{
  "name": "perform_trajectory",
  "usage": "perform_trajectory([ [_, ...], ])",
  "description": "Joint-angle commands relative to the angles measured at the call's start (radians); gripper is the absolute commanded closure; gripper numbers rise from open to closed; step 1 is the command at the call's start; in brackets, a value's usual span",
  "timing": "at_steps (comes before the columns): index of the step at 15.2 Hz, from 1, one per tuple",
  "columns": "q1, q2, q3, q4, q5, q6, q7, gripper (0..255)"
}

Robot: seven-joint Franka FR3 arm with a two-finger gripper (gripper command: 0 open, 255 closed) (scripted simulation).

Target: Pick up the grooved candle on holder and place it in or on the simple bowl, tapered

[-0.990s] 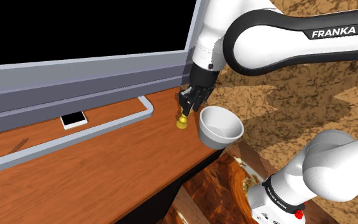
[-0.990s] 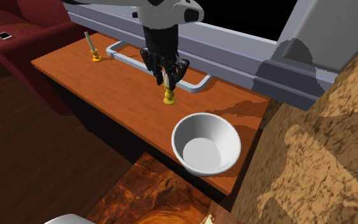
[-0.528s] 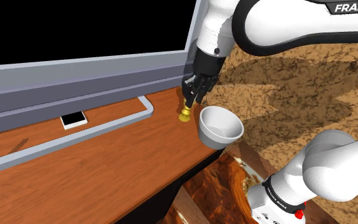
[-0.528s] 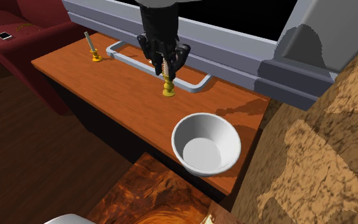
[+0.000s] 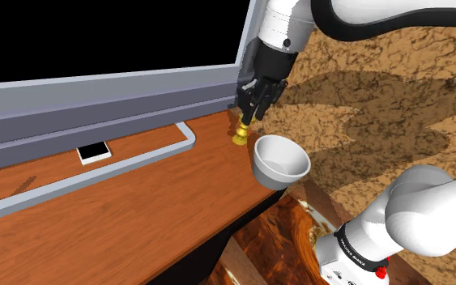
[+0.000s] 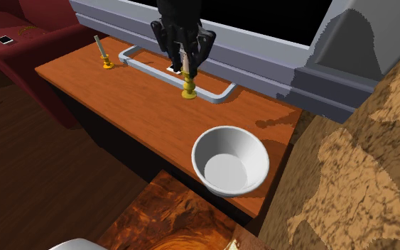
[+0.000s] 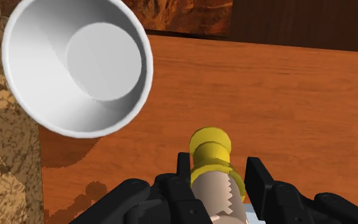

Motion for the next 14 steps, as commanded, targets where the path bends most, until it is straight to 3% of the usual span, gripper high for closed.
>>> perform_trajectory([
  [1, -0.003, -0.05, -0.033, -0.028, -0.001, -0.025, -0.037, 255],
  [7, -0.025, -0.208, -0.156, -0.123, -0.039, -0.098, -0.167, 255],
  [12, -0.063, -0.331, -0.28, -0.175, -0.112, -0.174, -0.294, 255],
  [14, -0.063, -0.336, -0.279, -0.205, -0.111, -0.149, -0.294, 255],
])
